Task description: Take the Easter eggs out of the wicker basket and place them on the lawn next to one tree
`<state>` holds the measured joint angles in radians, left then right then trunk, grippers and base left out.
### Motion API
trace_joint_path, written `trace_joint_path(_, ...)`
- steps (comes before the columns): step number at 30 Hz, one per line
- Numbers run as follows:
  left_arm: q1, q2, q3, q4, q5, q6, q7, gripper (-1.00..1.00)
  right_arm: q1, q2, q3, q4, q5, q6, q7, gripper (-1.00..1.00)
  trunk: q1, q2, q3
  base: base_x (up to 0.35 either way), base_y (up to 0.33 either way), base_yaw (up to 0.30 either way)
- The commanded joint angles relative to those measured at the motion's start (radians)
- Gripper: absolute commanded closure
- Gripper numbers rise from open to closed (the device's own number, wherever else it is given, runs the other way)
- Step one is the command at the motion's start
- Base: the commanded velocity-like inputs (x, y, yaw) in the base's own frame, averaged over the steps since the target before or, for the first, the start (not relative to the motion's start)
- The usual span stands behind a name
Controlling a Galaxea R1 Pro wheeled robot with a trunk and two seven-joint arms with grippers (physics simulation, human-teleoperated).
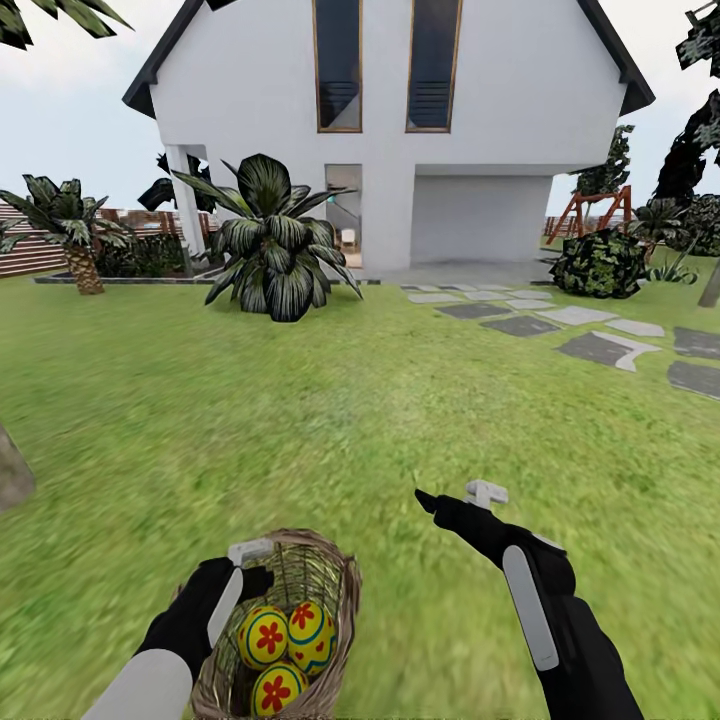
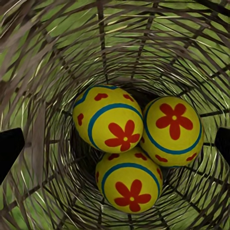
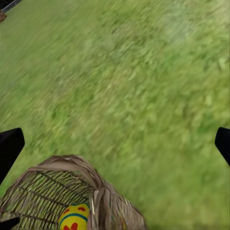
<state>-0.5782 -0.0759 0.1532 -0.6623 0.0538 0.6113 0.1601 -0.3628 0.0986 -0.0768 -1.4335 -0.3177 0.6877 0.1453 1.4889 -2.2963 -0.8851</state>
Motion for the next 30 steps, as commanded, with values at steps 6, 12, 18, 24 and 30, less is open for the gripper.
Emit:
trace_joint_path(6, -0.001, -0.001, 0.003, -0.002, 0.006, 0.003, 0.006, -1.0, -0.001, 0.001, 0.0, 0.009, 0.002, -0.016, 0.0, -1.0, 0.023, -0.043, -0.02, 0.0, 0.0, 0.0)
trace_joint_path(12, 0.0, 0.0, 0.003, -0.001, 0.006, 0.002, 0.006, -1.0, -0.001, 0.001, 0.002, 0.011, 0.002, -0.022, 0.0, -1.0, 0.046, -0.085, -0.039, 0.0, 0.0, 0.0)
trace_joint_path(18, -0.001, 0.002, 0.01, -0.001, 0.013, 0.005, 0.003, -1.0, -0.001, 0.001, 0.002, 0.011, 0.002, -0.021, 0.0, -1.0, 0.069, -0.127, -0.058, 0.0, 0.0, 0.0)
trace_joint_path(24, -0.012, 0.003, 0.015, -0.002, 0.018, 0.014, 0.002, -1.0, -0.001, 0.001, 0.003, 0.012, 0.003, -0.02, -0.001, -1.0, 0.092, -0.169, -0.076, 0.0, 0.0, 0.0)
trace_joint_path(30, -0.03, 0.0, 0.015, -0.002, 0.018, 0.065, 0.002, -1.0, -0.001, 0.001, 0.003, 0.012, 0.003, -0.021, -0.002, -1.0, 0.112, -0.204, -0.096, 0.0, 0.0, 0.0)
